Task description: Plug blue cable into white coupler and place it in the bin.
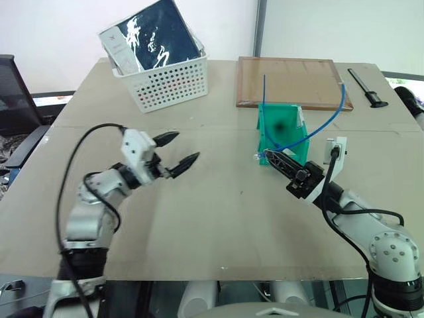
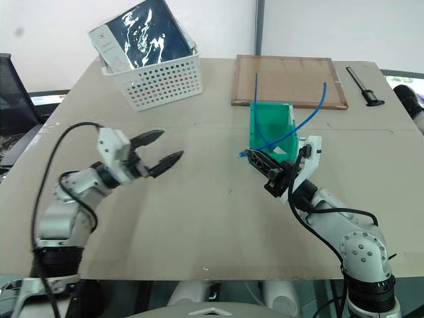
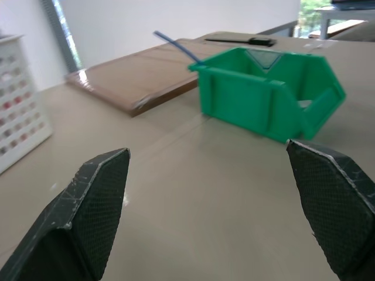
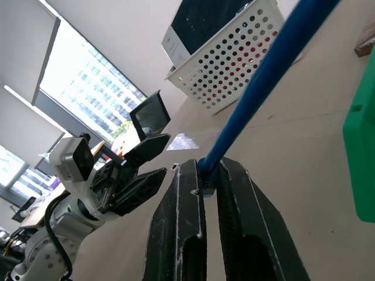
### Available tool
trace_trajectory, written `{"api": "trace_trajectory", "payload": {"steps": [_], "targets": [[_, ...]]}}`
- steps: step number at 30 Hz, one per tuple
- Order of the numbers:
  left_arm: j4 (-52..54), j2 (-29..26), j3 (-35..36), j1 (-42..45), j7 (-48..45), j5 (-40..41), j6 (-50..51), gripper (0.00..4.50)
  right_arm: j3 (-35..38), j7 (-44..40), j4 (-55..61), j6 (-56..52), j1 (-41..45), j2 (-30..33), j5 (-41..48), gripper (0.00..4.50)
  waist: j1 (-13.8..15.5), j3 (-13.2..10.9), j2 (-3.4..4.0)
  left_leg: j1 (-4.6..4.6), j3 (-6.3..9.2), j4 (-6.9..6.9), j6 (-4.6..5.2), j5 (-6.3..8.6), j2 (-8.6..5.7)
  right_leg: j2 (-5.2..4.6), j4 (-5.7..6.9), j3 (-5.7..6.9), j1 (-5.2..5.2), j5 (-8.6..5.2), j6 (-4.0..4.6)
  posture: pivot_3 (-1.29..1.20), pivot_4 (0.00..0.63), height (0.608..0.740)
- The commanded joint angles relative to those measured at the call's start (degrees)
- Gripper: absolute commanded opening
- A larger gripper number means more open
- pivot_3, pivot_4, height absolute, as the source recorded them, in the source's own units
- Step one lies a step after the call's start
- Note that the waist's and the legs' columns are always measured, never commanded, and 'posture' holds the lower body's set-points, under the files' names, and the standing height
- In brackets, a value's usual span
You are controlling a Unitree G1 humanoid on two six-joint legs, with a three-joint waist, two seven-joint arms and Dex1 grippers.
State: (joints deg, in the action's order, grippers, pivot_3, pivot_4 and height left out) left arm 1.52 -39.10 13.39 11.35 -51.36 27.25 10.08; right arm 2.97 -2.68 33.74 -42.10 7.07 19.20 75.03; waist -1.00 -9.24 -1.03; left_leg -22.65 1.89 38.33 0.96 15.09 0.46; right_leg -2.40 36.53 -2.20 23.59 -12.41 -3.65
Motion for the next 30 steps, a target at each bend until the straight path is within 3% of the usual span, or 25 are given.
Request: {"api": "trace_trajectory", "payload": {"steps": [1, 7, 18, 28, 30], "targets": [[-6.3, -4.8, 4.6, 0.9, -3.8, 0.7, 0.2, 4.39, 0.1, -1.8, 0.4, 0.9, 0.7, -0.1, -0.1, 0.00, 0.1, 0.0, 0.02, 0.00, -0.02, 0.00, 0.00, 0.00, -0.03, 0.01, 0.00, 0.01, 0.00, -0.03, 0.04, 0.00, 0.150, 0.738], [-26.8, -11.3, 2.1, 9.8, -9.1, -6.5, -6.5, 4.39, -0.8, -3.3, -0.1, 0.5, 1.3, -0.2, -1.3, 0.00, 0.3, 0.0, -0.03, -0.03, -0.18, 0.00, 0.00, 0.00, -0.07, 0.01, 0.00, 0.11, 0.01, -0.07, 0.11, 0.00, 0.150, 0.738], [-56.7, -12.7, -8.2, 29.1, -17.1, -19.5, -19.4, 4.39, -0.8, -1.9, 2.8, 1.3, -1.1, -0.8, -2.6, 0.00, 0.2, 0.0, -0.09, -0.14, -0.25, -0.02, 0.00, 0.00, -0.09, -0.01, -0.04, 0.11, 0.08, 0.01, 0.00, 0.00, 0.150, 0.738], [-68.4, -11.5, -13.0, 35.7, -18.7, -26.8, -27.5, 4.39, -0.1, -0.5, 4.5, 1.6, -2.4, -0.4, -2.3, 0.00, 0.1, 0.0, -0.16, -0.15, -0.24, -0.02, 0.00, 0.00, -0.08, -0.01, 0.01, 0.10, 0.09, 0.02, -0.01, 0.00, 0.150, 0.738], [-69.5, -11.1, -13.0, 36.2, -18.6, -27.3, -28.2, 3.85, 0.1, -0.3, 4.7, 1.7, -2.5, -0.2, -2.3, 0.00, 0.1, 0.0, -0.17, -0.15, -0.24, -0.01, 0.00, 0.00, -0.08, -0.01, 0.01, 0.10, 0.09, 0.01, -0.01, 0.00, 0.150, 0.738]]}}
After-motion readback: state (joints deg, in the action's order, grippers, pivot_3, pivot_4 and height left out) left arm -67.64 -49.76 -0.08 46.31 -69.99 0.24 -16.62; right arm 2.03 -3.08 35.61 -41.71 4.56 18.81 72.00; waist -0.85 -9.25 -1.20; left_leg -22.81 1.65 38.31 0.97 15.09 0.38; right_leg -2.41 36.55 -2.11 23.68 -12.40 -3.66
